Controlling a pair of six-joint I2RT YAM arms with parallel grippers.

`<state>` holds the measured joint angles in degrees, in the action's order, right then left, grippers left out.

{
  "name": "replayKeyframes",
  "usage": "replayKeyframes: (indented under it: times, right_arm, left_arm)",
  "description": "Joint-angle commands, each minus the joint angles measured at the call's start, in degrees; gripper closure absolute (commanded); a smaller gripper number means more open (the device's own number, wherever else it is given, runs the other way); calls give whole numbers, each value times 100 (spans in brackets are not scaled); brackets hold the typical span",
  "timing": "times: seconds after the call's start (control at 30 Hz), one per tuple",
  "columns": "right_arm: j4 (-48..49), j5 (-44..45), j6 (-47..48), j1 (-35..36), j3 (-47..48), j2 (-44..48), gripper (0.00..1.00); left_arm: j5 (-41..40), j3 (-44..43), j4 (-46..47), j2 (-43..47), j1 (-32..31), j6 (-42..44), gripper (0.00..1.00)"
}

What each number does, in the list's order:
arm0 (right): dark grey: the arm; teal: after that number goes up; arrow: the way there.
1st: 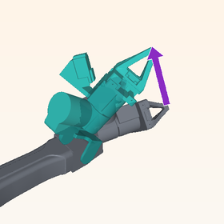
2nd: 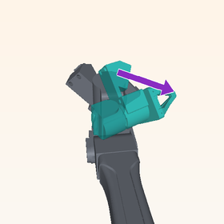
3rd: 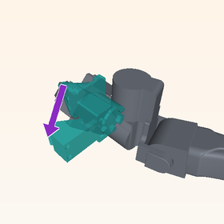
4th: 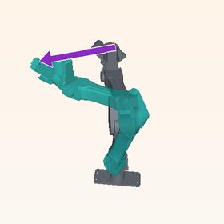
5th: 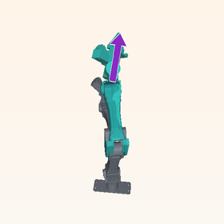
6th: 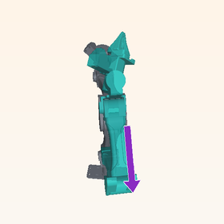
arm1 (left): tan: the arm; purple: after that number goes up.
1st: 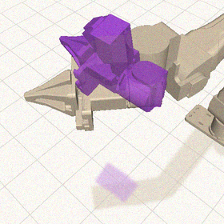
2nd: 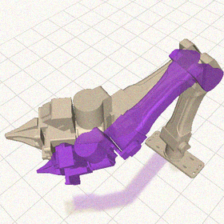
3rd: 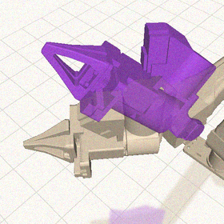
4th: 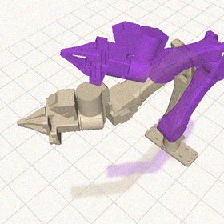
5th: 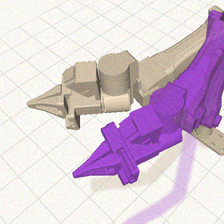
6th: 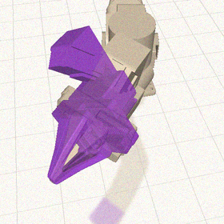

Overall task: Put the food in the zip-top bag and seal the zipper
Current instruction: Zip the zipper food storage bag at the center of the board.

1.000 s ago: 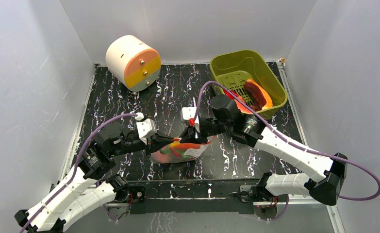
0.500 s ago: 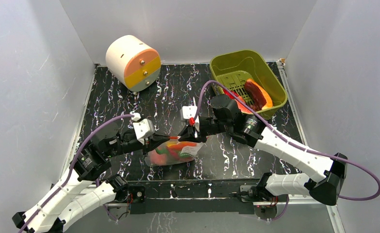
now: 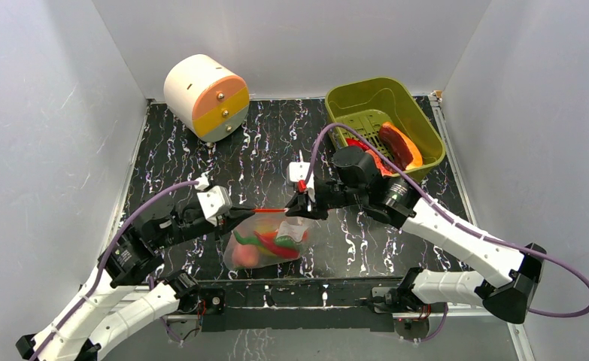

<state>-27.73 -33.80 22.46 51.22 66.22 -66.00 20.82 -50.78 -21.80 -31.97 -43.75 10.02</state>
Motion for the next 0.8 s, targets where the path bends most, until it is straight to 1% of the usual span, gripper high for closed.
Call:
replayKeyframes:
  times: [0.0,0.37,0.77]
  right_arm:
    - [-374,335,139,-138,23,253,100]
    - [-1188,686,378,-388,75,523,100]
    - [-1780,1128,447,-490,67,765,100]
  left_arm:
    - [-271,-257,-52,201,-11,14,100]
    - [-550,-302,-241,355,-13,71,100]
    - [-857,-494,-421,422,-10,146,100]
